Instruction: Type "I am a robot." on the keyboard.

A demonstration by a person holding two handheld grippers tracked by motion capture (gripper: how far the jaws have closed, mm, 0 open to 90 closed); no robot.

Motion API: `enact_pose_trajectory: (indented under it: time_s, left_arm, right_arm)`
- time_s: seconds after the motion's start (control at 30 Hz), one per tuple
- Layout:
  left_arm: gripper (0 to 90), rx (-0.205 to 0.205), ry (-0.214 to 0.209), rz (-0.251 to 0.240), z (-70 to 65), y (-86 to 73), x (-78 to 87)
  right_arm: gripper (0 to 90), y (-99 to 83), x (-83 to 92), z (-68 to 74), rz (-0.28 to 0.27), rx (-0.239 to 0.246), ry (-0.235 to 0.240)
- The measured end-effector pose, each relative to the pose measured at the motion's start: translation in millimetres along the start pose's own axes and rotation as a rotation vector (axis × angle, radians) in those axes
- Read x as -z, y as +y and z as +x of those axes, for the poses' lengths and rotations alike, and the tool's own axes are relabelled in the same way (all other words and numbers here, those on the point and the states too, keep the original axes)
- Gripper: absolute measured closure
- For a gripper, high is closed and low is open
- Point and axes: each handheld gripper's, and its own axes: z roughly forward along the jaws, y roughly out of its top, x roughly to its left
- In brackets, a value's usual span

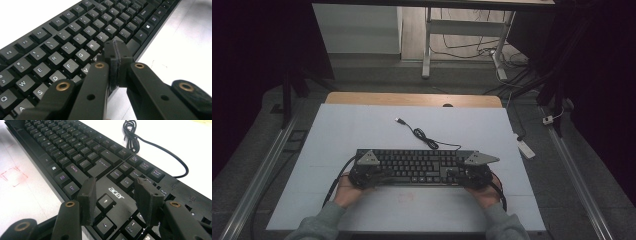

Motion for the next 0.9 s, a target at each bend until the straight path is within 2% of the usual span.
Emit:
enact_pose_trajectory:
  time_s: [0.37, 0.57, 0.73, 0.9]
  left_arm:
    - [88.2, -0.013, -0.002, 0.045, -3.7, -2.6, -12.2]
    - [88.3, -0.037, 0.011, 0.074, -5.0, -3.3, -16.2]
    - [88.6, -0.038, 0.011, 0.072, -4.6, -3.9, -17.0]
    - [88.9, -0.056, 0.012, 0.073, -6.2, -5.1, -19.3]
  right_arm:
    - [52.9, 0.2, 0.4, -0.3, 0.000, 0.001, -0.004]
    - [52.9, 0.0, 0.5, -0.8, -0.001, -0.002, -0.002]
    - [52.9, 0.1, 0.4, -0.5, 0.001, -0.001, -0.005]
    - [52.9, 0.1, 0.3, -0.4, 0.001, 0.001, -0.005]
